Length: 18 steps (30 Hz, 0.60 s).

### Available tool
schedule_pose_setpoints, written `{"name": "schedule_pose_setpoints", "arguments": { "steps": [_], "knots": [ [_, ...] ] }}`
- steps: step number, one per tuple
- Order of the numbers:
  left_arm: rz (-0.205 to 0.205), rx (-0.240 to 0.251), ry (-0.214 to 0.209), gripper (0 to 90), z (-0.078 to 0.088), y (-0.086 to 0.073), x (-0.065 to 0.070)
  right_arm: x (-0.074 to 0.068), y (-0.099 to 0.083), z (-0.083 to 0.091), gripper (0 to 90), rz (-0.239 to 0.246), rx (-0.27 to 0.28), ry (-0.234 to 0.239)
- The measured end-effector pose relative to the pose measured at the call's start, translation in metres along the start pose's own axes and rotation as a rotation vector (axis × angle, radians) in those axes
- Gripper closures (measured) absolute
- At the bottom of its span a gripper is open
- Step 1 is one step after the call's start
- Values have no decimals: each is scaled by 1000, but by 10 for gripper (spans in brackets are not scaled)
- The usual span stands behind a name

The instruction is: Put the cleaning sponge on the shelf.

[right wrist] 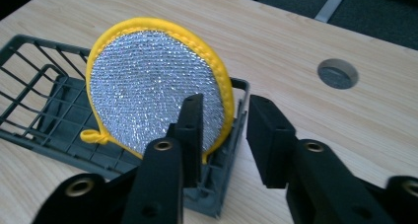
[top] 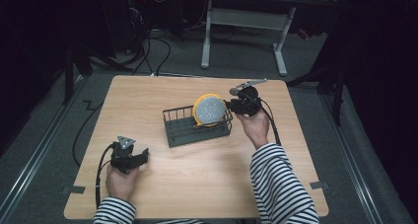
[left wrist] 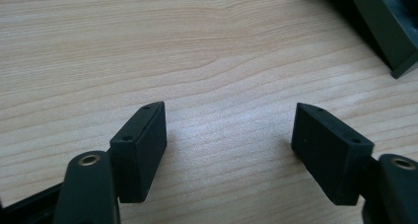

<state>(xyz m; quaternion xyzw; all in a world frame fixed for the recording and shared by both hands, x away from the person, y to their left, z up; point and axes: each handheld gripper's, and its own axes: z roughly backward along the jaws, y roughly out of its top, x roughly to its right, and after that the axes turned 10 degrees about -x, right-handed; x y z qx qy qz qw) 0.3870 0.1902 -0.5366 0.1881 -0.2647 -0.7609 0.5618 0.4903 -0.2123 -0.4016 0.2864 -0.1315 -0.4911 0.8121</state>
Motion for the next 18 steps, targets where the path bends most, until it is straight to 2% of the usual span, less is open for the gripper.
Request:
{"name": "schedule_pose_setpoints", "arguments": {
  "steps": [4, 10, 14, 15, 17, 18],
  "knots": [
    [0, 0, 0, 300, 0, 0, 0, 9, -10, 18, 602, -11, 30, -11],
    [0, 0, 0, 301, 0, 0, 0, 23, -32, 44, 505, -54, 96, -20],
    [1, 1, 0, 301, 0, 0, 0, 29, -42, 57, 487, -68, 93, -28],
    [-1, 0, -1, 301, 0, 0, 0, 32, -49, 66, 465, -78, 93, -24],
    [-1, 0, -1, 301, 0, 0, 0, 34, -56, 73, 456, -82, 133, -20],
    [0, 0, -1, 301, 0, 0, 0, 35, -60, 77, 457, -85, 133, -25]
  ]
}}
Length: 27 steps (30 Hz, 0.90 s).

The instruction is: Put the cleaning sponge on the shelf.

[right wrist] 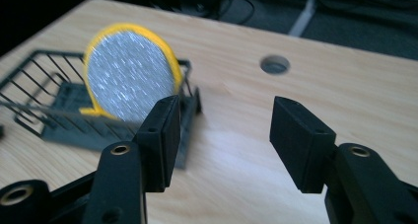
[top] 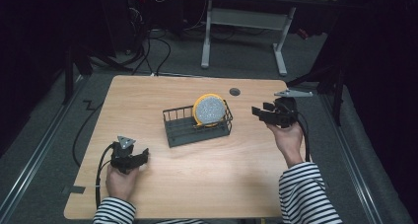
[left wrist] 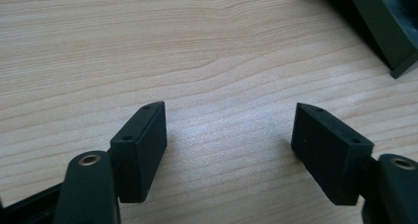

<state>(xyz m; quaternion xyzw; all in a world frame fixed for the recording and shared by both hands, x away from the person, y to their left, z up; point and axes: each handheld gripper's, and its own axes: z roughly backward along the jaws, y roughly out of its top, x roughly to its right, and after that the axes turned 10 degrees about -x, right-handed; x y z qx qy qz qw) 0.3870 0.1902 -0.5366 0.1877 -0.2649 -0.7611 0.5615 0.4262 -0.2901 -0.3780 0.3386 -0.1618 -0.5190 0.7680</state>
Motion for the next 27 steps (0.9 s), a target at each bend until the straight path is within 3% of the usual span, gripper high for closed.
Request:
{"name": "schedule_pose_setpoints", "arguments": {
  "steps": [1, 2, 10, 27],
  "knots": [
    [0, 0, 0, 301, 0, 0, 0, 0, 0, 0, 457, 0, 0, 0],
    [0, 0, 0, 301, 0, 0, 0, 5, -7, 5, 458, 3, -31, -40],
    [-1, 0, 0, 301, 0, 0, 0, 14, -38, 17, 457, -23, -23, -56],
    [0, 1, 0, 301, 0, 0, 0, 14, -82, 26, 451, -62, 24, -36]
  ]
}}
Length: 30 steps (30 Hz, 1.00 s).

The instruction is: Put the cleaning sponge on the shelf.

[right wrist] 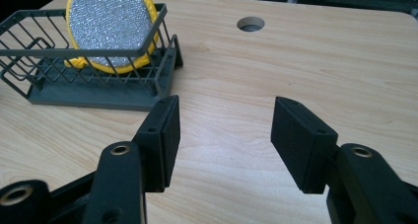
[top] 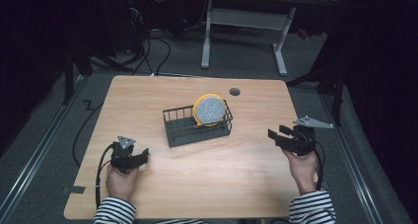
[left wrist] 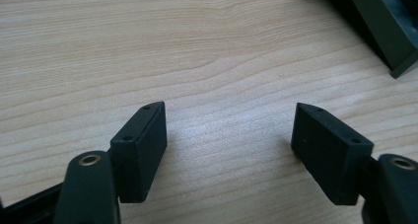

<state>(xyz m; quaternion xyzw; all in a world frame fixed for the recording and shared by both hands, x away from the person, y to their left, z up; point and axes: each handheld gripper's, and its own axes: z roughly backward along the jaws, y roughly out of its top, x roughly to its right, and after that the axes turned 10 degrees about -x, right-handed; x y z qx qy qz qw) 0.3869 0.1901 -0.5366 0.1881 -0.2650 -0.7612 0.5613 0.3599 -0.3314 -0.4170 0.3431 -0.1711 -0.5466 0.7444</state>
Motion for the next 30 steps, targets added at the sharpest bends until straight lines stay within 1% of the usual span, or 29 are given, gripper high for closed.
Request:
{"name": "schedule_pose_setpoints", "arguments": {
  "steps": [3, 4, 6, 11, 12, 15, 17, 18, 19, 20, 25, 26, 27, 28, 30],
  "knots": [
    [0, 0, 0, 302, 0, 0, 0, 1, -4, 0, 450, 0, 5, 6],
    [0, 0, 0, 302, 0, 0, 0, 1, -7, 0, 450, -6, 7, 12],
    [0, 0, 1, 301, 0, 0, 0, -1, -14, -2, 448, -12, -1, 9],
    [-2, 0, 1, 303, 0, 0, 0, -2, -26, -6, 449, -13, 10, 15],
    [-1, 1, 2, 303, 0, 0, 0, -3, -30, -7, 448, -22, 5, 20],
    [-2, 1, 1, 304, 0, 0, 1, -5, -39, -12, 448, -9, -12, 18],
    [-3, 1, 1, 304, 0, 0, 1, -5, -45, -16, 448, -10, -23, 15],
    [-3, 1, 1, 304, 0, 0, 1, -5, -45, -16, 448, -10, -23, 15],
    [-2, 1, 0, 304, 0, 0, 1, -5, -51, -19, 448, -21, -31, 19],
    [-2, 1, 0, 304, 0, 0, 1, -5, -53, -20, 448, -19, -33, 16],
    [-2, 1, 0, 303, 0, 0, 1, -3, -59, -26, 449, -30, -39, 8],
    [-2, 1, 0, 303, 0, 0, 1, -2, -61, -32, 449, -39, -45, 12],
    [-2, 1, 0, 304, 0, 0, 1, -2, -61, -32, 449, -39, -45, 12],
    [-2, 1, 0, 303, 0, 0, 1, -2, -62, -38, 449, -39, -50, 2],
    [-2, 1, 0, 303, 0, 0, 1, -2, -63, -40, 450, -31, -50, -3]
  ]
}}
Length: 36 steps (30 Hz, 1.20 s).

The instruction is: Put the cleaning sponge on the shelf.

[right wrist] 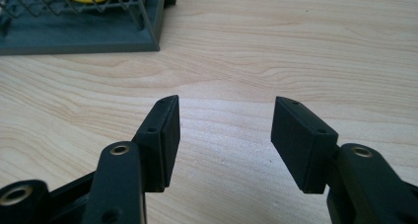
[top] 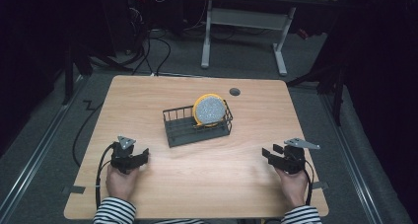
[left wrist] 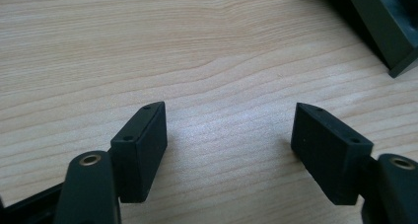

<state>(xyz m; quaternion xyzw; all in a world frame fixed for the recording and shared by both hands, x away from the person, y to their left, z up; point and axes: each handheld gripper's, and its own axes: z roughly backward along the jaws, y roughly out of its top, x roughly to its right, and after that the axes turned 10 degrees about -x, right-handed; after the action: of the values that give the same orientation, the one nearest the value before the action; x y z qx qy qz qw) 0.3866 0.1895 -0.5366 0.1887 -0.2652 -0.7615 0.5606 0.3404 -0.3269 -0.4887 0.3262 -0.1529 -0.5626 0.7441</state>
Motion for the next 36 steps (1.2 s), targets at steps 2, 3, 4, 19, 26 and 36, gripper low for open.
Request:
{"name": "schedule_pose_setpoints", "arguments": {
  "steps": [2, 3, 4, 19, 26, 36],
  "knots": [
    [0, 0, 0, 303, 0, 0, 0, -2, -1, -9, 449, -4, -12, -5],
    [0, 0, 0, 303, 0, 0, 0, -3, -1, -11, 449, -4, -18, -9],
    [0, 0, 0, 303, 0, 0, 0, -4, -1, -14, 449, 6, -20, -17],
    [0, 0, -1, 303, 0, 0, 0, -8, -7, -35, 443, 53, -55, -106],
    [0, 0, -1, 303, 0, 0, 0, -10, -12, -43, 439, 61, -75, -119],
    [0, -1, -1, 303, 0, 0, 0, -12, -15, -45, 433, 72, -80, -135]
  ]
}}
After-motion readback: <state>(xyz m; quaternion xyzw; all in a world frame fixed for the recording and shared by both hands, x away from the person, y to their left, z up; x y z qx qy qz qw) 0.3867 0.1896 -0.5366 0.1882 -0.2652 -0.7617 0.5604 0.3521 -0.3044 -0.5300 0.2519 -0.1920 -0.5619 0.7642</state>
